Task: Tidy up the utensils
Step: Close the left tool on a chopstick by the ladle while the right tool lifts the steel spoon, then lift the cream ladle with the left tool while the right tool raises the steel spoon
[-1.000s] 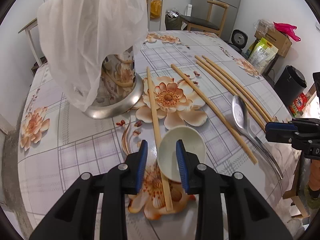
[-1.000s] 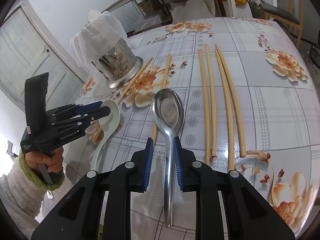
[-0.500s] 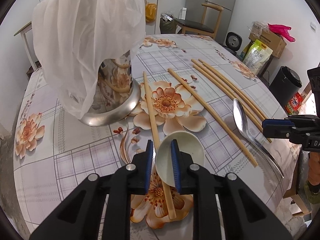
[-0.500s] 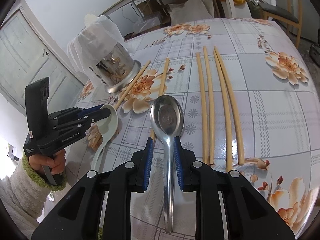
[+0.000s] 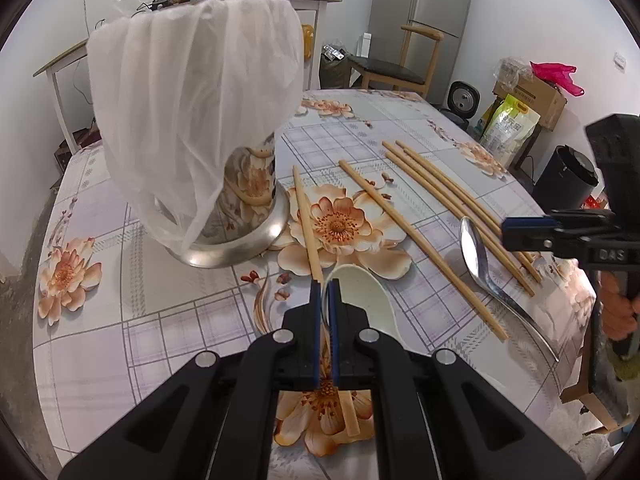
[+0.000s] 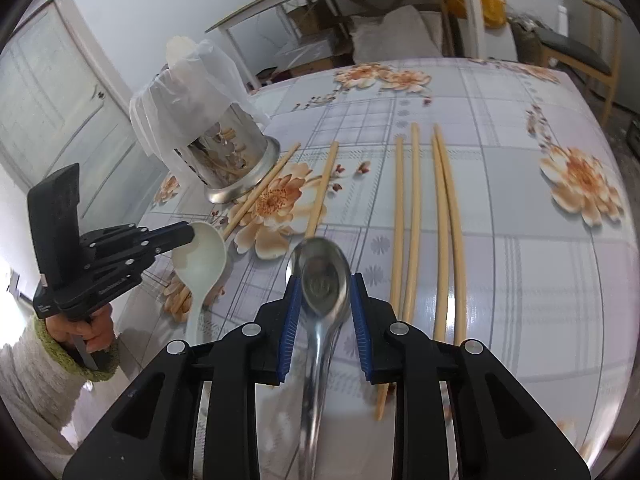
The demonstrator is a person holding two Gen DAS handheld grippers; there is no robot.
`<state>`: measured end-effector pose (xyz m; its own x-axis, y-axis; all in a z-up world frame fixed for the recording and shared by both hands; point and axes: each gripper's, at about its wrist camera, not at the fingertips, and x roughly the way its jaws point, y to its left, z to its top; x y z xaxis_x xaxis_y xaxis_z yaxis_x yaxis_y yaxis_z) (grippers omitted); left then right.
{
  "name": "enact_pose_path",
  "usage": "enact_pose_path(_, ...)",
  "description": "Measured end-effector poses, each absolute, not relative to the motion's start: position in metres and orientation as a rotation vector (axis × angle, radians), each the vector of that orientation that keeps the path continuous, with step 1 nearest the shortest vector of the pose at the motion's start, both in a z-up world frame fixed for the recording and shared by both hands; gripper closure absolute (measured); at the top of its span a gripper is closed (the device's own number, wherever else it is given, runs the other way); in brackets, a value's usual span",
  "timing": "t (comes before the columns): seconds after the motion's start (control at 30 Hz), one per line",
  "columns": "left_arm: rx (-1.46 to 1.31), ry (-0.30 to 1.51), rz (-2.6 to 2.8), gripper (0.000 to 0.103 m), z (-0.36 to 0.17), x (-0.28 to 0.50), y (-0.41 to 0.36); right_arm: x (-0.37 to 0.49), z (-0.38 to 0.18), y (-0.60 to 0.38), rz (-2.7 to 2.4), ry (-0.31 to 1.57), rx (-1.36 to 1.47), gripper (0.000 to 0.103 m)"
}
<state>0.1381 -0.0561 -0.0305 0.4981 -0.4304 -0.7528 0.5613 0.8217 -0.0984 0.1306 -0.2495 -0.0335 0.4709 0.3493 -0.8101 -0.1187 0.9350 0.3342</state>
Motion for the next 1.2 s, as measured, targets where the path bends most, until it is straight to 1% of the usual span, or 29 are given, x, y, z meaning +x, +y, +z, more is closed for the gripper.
enact_pose_path(0.13,0.154,0.843,-0.609,0.1,-0.025,0.136,-0.052,0.145,-0.037,-0.251,0.334,1.043,0.212,0.076)
enact_pose_path(0.23,0.148,0.838,-0.611,0.1,-0.023,0.135,-0.051,0.155,-0.041,-0.253,0.38,1.048,0.214,0.072)
enact_pose_path(0.3,0.147,0.838,-0.612,0.1,-0.023,0.135,-0.051,0.162,-0.045,-0.252,0.402,1.067,0.207,0.066)
enact_pose_path(0.57,0.136,0.842,-0.617,0.1,-0.023,0.135,-0.05,0.176,-0.064,-0.249,0.51,1.144,0.208,0.065)
enact_pose_path(0.63,0.136,0.842,-0.618,0.1,-0.023,0.135,-0.05,0.176,-0.066,-0.248,0.518,1.155,0.2,0.071)
enact_pose_path(0.77,0.137,0.841,-0.617,0.1,-0.023,0.135,-0.05,0.173,-0.069,-0.24,0.531,1.165,0.164,0.089)
enact_pose_path(0.83,0.138,0.84,-0.618,0.1,-0.023,0.135,-0.05,0.171,-0.068,-0.237,0.527,1.154,0.151,0.093)
enact_pose_path(0.9,0.14,0.838,-0.618,0.1,-0.023,0.134,-0.051,0.17,-0.065,-0.237,0.526,1.139,0.155,0.099)
enact_pose_path(0.97,0.141,0.836,-0.616,0.1,-0.022,0.133,-0.051,0.167,-0.058,-0.238,0.508,1.112,0.153,0.101)
enact_pose_path(1.2,0.143,0.806,-0.612,0.1,-0.01,0.124,-0.051,0.153,-0.031,-0.241,0.365,1.033,0.084,0.101)
